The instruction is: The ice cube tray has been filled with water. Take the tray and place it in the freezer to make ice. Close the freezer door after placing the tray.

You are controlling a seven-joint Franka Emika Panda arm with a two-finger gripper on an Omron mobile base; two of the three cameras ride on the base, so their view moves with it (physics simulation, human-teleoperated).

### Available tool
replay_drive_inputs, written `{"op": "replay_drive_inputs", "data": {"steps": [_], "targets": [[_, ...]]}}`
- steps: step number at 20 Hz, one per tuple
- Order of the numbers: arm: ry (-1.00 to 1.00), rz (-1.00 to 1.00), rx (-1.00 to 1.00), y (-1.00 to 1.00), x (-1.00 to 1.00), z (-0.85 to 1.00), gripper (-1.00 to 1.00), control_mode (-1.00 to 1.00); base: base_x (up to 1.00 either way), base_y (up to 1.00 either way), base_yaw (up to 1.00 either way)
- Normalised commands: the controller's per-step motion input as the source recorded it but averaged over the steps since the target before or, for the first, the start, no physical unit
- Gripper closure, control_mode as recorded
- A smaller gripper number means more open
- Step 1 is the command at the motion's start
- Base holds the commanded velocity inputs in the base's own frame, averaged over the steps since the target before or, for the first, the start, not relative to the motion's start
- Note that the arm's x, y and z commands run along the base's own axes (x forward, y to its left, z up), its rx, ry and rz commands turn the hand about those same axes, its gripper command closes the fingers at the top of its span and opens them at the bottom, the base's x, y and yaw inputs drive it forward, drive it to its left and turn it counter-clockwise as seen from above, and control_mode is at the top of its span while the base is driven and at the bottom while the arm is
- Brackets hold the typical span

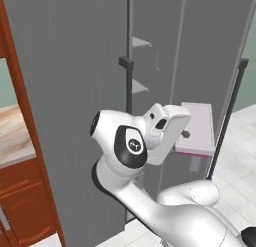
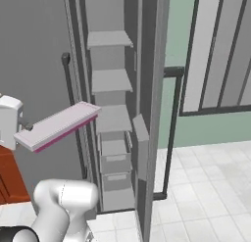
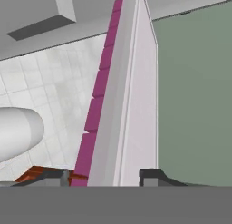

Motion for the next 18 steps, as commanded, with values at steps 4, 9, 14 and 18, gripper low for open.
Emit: {"op": "replay_drive_inputs", "data": {"steps": [4,9,14,18], "targets": [[0.00,0.00,0.00,0.00,0.00,0.00,1.00,1.00,0.15,-0.33,0.16],[0.00,0.00,0.00,0.00,0.00,0.00,1.00,1.00,0.24,-0.19,0.23],[0.00,0.00,0.00,0.00,0.00,0.00,1.00,1.00,0.19,-0.27,0.29],[0.00,0.00,0.00,0.00,0.00,0.00,1.00,1.00,0.29,-0.42,0.34]]}}
